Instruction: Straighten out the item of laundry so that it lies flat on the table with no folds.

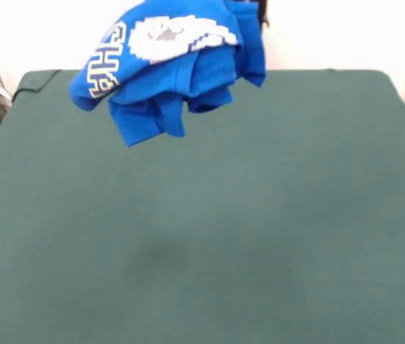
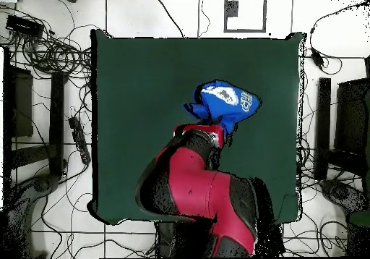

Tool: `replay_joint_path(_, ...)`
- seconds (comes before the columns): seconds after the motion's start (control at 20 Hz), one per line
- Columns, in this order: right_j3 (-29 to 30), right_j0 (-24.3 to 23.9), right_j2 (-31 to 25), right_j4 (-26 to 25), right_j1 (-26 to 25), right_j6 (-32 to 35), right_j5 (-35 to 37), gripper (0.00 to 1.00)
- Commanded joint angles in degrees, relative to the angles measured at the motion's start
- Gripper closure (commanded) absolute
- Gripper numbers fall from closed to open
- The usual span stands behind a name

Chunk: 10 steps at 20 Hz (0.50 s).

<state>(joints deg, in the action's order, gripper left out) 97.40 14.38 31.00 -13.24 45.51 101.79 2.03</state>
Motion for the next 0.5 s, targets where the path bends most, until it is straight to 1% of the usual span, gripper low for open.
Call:
replay_joint_path(0.05,6.3,5.5,6.8,8.7,-11.6,15.3,-24.9,1.0)
replay_joint_path(0.15,9.8,6.2,7.2,14.4,-15.3,15.7,-34.7,1.0)
replay_joint_path(0.2,11.0,6.1,6.6,16.1,-16.2,15.7,-37.9,1.0)
replay_joint_path(0.25,13.3,6.1,5.9,20.3,-18.7,16.7,-45.0,1.0)
replay_joint_path(0.35,16.1,5.3,3.4,24.5,-21.5,18.5,-53.7,1.0)
replay_joint_path(0.4,17.2,4.9,2.5,25.8,-22.1,18.9,-56.5,1.0)
replay_joint_path(0.45,18.8,5.2,1.8,28.8,-23.2,19.9,-59.7,1.0)
replay_joint_path(0.5,20.0,5.1,1.1,30.2,-23.5,20.4,-61.4,1.0)
